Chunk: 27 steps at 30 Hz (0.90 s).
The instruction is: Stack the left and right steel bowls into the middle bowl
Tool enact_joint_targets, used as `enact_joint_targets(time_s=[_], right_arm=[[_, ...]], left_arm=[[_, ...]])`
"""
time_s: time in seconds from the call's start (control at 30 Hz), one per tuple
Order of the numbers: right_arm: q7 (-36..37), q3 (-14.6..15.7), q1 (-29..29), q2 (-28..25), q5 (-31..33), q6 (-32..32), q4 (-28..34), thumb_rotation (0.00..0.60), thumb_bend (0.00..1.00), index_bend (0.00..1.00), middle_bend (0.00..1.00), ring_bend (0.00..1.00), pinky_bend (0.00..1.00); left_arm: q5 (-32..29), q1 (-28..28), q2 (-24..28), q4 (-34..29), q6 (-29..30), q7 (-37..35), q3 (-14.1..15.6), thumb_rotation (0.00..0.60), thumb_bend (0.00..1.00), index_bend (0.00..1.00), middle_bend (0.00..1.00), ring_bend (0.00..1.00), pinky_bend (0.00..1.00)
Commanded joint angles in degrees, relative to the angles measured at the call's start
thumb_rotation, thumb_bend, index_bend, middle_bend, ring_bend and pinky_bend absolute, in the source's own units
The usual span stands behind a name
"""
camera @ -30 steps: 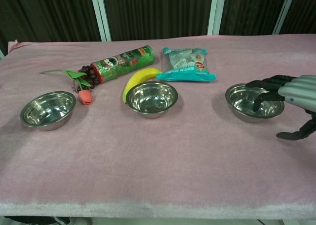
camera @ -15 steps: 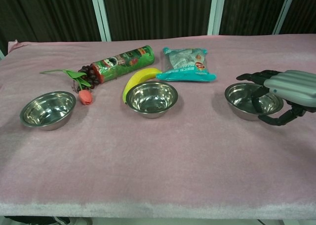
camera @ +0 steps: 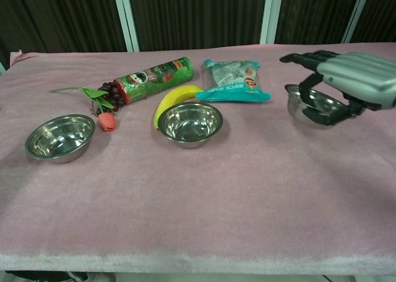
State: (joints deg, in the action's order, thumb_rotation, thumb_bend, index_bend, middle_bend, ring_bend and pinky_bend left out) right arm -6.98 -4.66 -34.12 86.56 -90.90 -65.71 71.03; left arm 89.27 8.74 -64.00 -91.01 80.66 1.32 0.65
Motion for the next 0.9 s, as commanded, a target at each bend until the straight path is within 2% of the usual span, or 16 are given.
enact_joint_targets(time_s=[0.03,0.2,0.3,0.4,0.57,0.8,0.87,0.9], right_arm=[[-5.6,-3.8,-3.4,0.7,1.3,1.4,4.2,0.600,0.58,0.77,0.06,0.00,0.00],[-14.3,-7.7,-9.3,5.1,4.1,6.4,6.4,0.600,0.58,0.77,0.07,0.00,0.00],[-17.6,-9.0,-12.4,9.3,5.2,8.4,4.7,0.600,0.58,0.77,0.08,0.00,0.00],[-17.6,-9.9,-15.5,14.4,5.6,9.6,1.1,0.600,0.58,0.77,0.10,0.00,0.00],[-15.1,-9.6,-18.3,21.2,5.6,10.0,-6.8,0.600,0.58,0.78,0.11,0.00,0.00],[-14.6,-9.0,-20.2,25.0,6.0,10.6,-12.9,0.600,0.58,0.78,0.11,0.00,0.00],[-15.7,-8.8,-20.5,25.4,6.4,11.3,-13.5,0.600,0.58,0.73,0.11,0.00,0.00],[-16.6,-8.7,-20.6,25.4,6.8,11.8,-13.5,0.600,0.58,0.68,0.11,0.00,0.00]], left_arm=[[0.1,0.0,0.1,0.0,0.1,-0.4,0.0,0.600,0.41,0.00,0.01,0.00,0.15],[0.1,-0.1,0.4,0.3,0.2,-1.5,0.0,0.600,0.41,0.00,0.01,0.00,0.15],[0.0,-0.1,0.5,0.4,0.2,-2.0,0.0,0.600,0.41,0.00,0.01,0.00,0.15],[-0.1,-0.1,0.7,0.6,0.2,-2.8,-0.1,0.600,0.41,0.00,0.01,0.00,0.15],[-0.3,0.0,1.0,0.9,0.1,-3.8,-0.2,0.600,0.41,0.00,0.01,0.00,0.15],[0.1,0.0,1.1,0.8,0.3,-4.1,-0.1,0.600,0.41,0.00,0.01,0.00,0.15],[0.3,-0.1,1.1,0.8,0.3,-4.0,0.1,0.600,0.41,0.00,0.01,0.00,0.15],[0.4,-0.2,1.1,0.8,0.4,-4.0,0.1,0.600,0.41,0.00,0.01,0.00,0.15]])
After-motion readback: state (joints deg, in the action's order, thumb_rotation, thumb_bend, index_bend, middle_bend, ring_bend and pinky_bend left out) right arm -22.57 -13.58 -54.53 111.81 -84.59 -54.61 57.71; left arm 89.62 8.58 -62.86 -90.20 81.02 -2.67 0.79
